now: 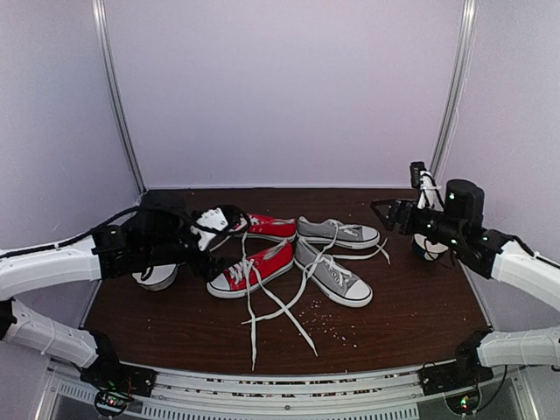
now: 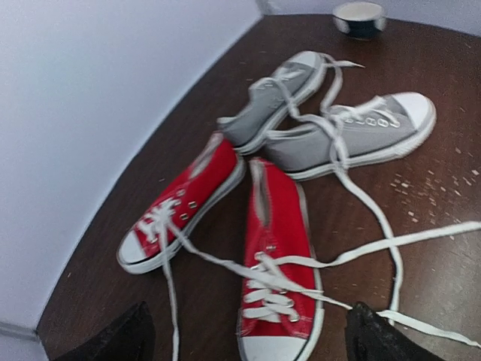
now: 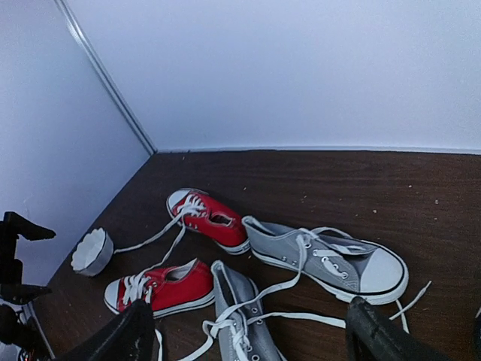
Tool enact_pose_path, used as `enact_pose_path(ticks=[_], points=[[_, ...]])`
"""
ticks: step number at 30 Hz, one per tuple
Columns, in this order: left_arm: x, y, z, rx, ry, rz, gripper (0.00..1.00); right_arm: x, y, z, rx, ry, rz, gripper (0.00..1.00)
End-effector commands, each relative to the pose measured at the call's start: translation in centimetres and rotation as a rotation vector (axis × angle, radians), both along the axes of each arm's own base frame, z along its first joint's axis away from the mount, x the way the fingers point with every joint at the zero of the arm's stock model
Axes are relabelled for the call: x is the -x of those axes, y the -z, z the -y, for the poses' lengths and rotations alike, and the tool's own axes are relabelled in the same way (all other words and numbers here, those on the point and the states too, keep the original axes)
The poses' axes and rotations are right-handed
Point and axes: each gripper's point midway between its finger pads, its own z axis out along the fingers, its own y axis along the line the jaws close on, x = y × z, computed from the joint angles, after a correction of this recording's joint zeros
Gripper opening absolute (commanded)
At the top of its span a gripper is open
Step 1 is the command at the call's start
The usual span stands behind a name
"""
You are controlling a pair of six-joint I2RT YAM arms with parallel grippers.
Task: Tie the shoes
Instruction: Pick up the shoe from the center of the board.
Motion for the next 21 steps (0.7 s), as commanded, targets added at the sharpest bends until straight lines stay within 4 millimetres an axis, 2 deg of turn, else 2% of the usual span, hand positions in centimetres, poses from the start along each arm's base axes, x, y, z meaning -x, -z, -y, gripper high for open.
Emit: enact_pose_path(ticks=[1,3,5,7,12,15,17,21], points=[[3.1,1.7,5.3,-0.13,0.261,-0.017,0.9,0.3,5.9,-2.4,0.42,-0.033,-0.194,0.94],[3.2,2.9,6.7,-0.163,0.291,-0.046,0.9,0.2,8.5,-4.1,0.554,-0.076,-0.259,0.99],[3.1,4.2,7.5,-0.19,0.296,-0.085,0.9,-0.1,9.9,-5.9,0.656,-0.128,-0.298,0.99],[3.2,5.5,7.5,-0.219,0.287,-0.112,0.89,-0.3,11.7,-7.4,0.748,-0.177,-0.345,0.98],[3.9,7.6,7.6,-0.267,0.305,-0.127,0.89,-0.7,16.2,-9.5,0.889,-0.277,-0.46,0.95],[4.2,8.7,7.8,-0.315,0.309,-0.132,0.89,-0.7,18.0,-10.4,0.929,-0.31,-0.495,0.93],[4.2,9.0,8.0,-0.328,0.31,-0.138,0.89,-0.8,17.8,-11.2,0.927,-0.322,-0.484,0.93],[4.4,8.7,8.1,-0.319,0.318,-0.137,0.89,-1.4,15.7,-12.6,0.904,-0.339,-0.431,0.94]])
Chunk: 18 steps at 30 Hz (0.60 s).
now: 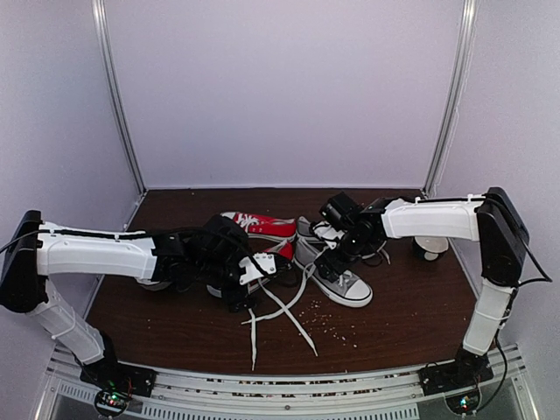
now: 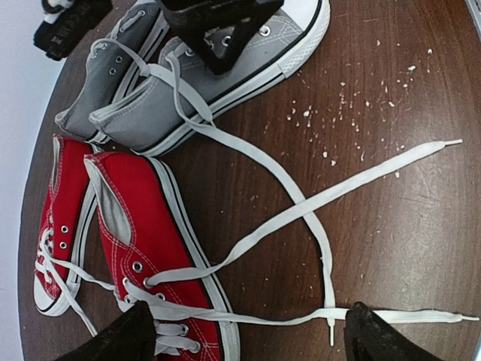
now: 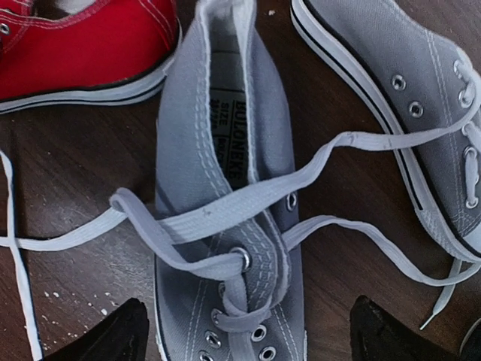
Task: Tie the shoes
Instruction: Pick up the shoe from the center of the board.
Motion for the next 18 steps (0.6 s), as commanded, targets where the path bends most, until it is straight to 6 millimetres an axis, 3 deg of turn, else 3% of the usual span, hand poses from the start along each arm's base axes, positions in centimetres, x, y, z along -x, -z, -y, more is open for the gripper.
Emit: enact_pose_path(ticks=[1,6,14,18], points=[[-0.2,-1.0,0.3,0.01,0.011,0.023,0.89,-0.9,-4.0,-1.7,-0.034,-0.05,0.072,0.94],[-0.2,-1.7,0.3,0.027,0.014,0.041,0.9,-2.2,-5.4,-4.0,-0.084,-0.09,0.089,0.97],[-1.3,-3.2,-0.5,0.046,-0.043,0.12,0.89,-5.0,-3.3,-7.1,-0.103,-0.096,0.075,0.93],[-1.4,-3.3,-0.6,0.045,-0.048,0.129,0.89,-6.3,-1.7,-6.8,-0.051,-0.053,0.089,0.86]])
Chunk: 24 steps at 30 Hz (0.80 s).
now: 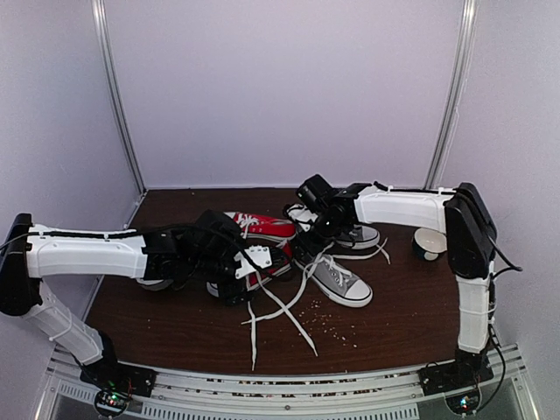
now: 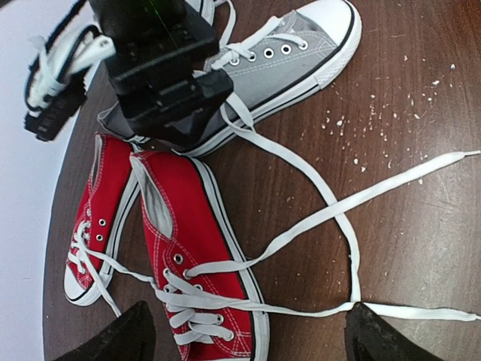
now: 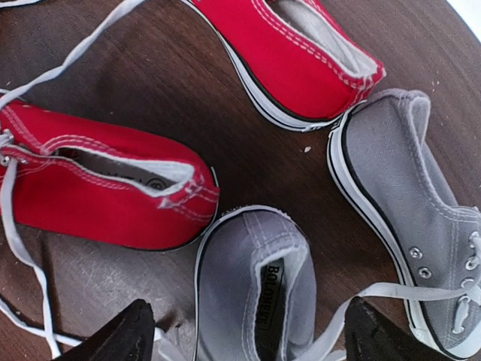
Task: Tie the shoes
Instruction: Pick up the shoe from the center of the board.
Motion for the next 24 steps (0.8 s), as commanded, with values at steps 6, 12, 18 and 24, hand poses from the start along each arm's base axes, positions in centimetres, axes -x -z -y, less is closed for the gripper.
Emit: enact_pose_path(ticks=[6,12,18,24], points=[[-0.8,-1.3,0.1,0.025,-0.022,0.063,0.9,-1.5,0.8,0.7,0.019,0.089,0.059,0.36],[-1.0,-1.5,0.0,0.026,-0.029,0.071,0.89,-1.3,-2.2,1.3,-0.076,0.132,0.099,0.0],[-1.0,-1.9,-0.1,0.033,-0.031,0.077,0.89,-0.2,-10.0,3.3,-0.284,0.218,0.201,0.0],[-0.5,-2.8,0.1,0.061,-0.005,0.073,0.89,3.0,-19.4,7.6,-0.504,0.323,0.369,0.0]])
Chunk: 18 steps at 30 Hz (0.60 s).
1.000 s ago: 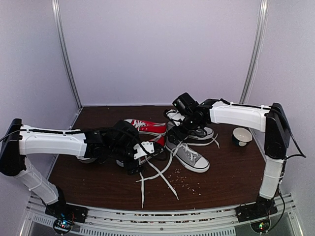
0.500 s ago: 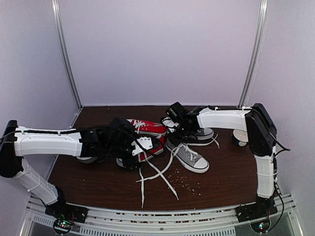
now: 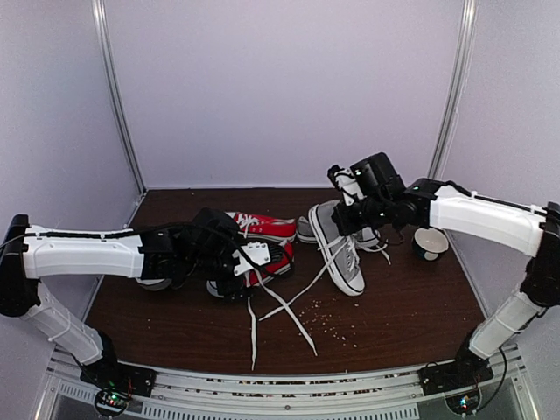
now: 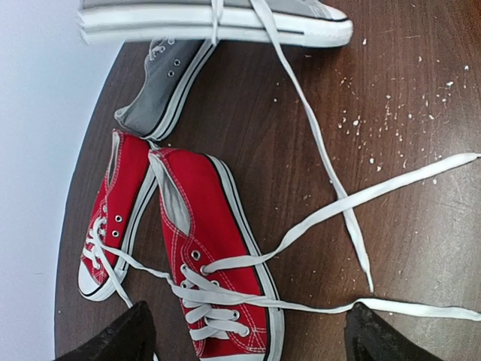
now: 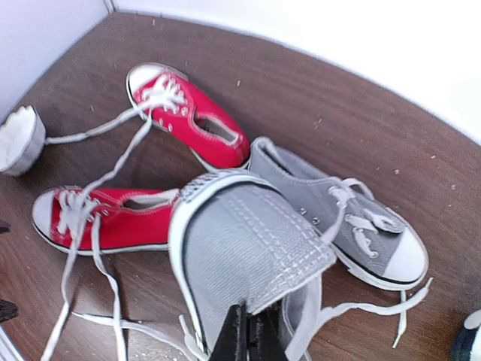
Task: Tie the shoes
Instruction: Pick up the shoe from the center of the board, then place the shoe at the center of the board.
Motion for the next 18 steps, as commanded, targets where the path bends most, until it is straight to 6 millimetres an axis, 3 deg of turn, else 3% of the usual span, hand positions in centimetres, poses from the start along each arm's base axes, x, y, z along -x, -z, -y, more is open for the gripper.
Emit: enact_pose_path(ticks=[1,5,8,14,18], points=[[0.4,-2.1,0.6,0.065,0.034,0.03,0.89,1.1,-10.1,2.8,-0.244,0.124,0.22,0.0],[1.4,-2.2,1.0,0.087,0.085,-0.001,0.89,4.2,-16.7,6.3,-0.365,0.204,0.368,0.0],[2.5,-2.4,1.7,0.112,0.139,-0.042,0.86,7.1,-19.9,8.3,-0.446,0.258,0.435,0.0],[5.1,-3.8,4.0,0.167,0.239,-0.087,0.83,11.5,-21.5,9.6,-0.629,0.317,0.395,0.0],[7.8,-5.1,6.6,0.183,0.359,-0.074,0.84,14.2,-21.1,8.1,-0.716,0.308,0.331,0.0]])
